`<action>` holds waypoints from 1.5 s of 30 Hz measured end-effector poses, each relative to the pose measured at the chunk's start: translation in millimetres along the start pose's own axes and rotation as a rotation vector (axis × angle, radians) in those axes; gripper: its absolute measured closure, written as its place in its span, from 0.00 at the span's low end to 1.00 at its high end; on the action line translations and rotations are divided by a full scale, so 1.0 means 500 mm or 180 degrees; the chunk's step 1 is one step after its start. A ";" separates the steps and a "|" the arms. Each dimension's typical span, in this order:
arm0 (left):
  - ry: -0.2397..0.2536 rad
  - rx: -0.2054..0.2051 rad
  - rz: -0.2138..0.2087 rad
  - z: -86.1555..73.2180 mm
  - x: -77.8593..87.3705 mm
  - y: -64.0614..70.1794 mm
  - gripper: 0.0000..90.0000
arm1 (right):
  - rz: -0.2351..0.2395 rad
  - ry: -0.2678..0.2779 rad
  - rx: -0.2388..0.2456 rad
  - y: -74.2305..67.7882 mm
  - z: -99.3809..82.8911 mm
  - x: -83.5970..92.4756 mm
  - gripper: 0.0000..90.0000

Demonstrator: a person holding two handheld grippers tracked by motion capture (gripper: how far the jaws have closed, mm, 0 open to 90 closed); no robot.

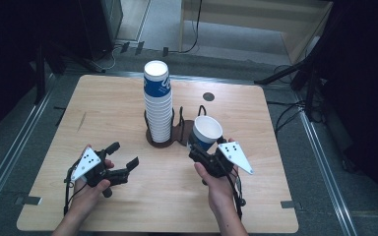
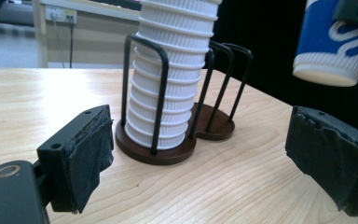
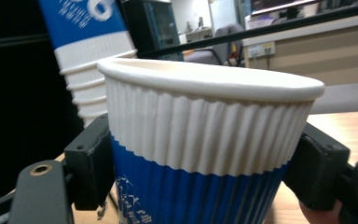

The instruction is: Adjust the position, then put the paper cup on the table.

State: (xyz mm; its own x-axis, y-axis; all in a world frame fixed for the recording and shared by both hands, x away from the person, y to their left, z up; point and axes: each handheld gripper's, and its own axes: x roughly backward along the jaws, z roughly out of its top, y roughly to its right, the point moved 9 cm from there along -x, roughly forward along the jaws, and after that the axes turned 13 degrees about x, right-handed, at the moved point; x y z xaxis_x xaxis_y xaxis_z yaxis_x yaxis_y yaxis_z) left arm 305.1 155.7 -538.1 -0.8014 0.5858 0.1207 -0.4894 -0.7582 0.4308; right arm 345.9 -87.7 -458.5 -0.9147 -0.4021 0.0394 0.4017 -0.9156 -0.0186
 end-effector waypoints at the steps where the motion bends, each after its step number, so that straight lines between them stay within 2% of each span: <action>1: 0.0003 0.0003 0.0014 0.000 0.000 -0.002 0.10 | -0.0016 0.0016 0.0018 0.008 0.005 0.003 0.23; 5: -0.0010 -0.0029 0.0091 -0.002 0.003 -0.015 0.10 | -0.0106 0.0069 0.0036 0.041 0.015 0.008 0.23; 13: -0.0086 0.0186 0.0141 -0.003 0.015 -0.036 0.10 | -0.0310 0.0144 0.0105 0.107 0.040 0.014 0.23; 20: -0.0153 0.0145 0.0217 0.001 0.029 -0.068 0.10 | -0.0510 0.0145 0.0141 0.159 0.040 0.019 0.23; 22: -0.0178 0.0064 0.0265 -0.001 0.035 -0.081 0.10 | -0.0562 0.0112 0.0169 0.170 0.034 0.018 0.23; 26: -0.0353 -0.0214 0.0469 -0.014 0.047 -0.114 0.10 | -0.0576 0.0116 0.0164 0.179 0.025 0.014 0.23; 29: -0.0352 -0.0278 0.0597 -0.017 0.057 -0.136 0.10 | -0.0615 0.0073 0.0190 0.185 0.014 0.007 0.23; 34: -0.0214 -0.0205 0.0733 -0.013 0.068 -0.164 0.10 | -0.0695 0.0010 0.0221 0.192 -0.004 -0.009 0.23; 38: -0.0162 -0.0141 0.0719 -0.010 0.073 -0.168 0.10 | -0.0713 -0.0030 0.0303 0.188 -0.017 -0.023 0.23; 41: -0.0142 -0.0142 0.0704 -0.010 0.075 -0.167 0.10 | -0.0716 -0.0074 0.0360 0.188 -0.026 -0.037 0.23; 42: -0.0152 -0.0179 0.0692 -0.010 0.075 -0.166 0.10 | -0.0718 -0.0086 0.0352 0.189 -0.028 -0.042 0.23; 45: -0.0158 -0.0182 0.0706 -0.011 0.075 -0.165 0.10 | -0.0723 -0.0126 0.0318 0.194 -0.033 -0.058 0.23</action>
State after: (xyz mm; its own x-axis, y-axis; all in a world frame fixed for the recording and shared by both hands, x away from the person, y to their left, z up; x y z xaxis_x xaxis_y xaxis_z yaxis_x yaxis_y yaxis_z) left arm 313.5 238.4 -574.1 -0.8744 0.4151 0.2512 -0.3228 -0.8842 0.3377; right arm 410.6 -164.7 -478.0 -0.9804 -0.1838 0.0706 0.1900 -0.9773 0.0939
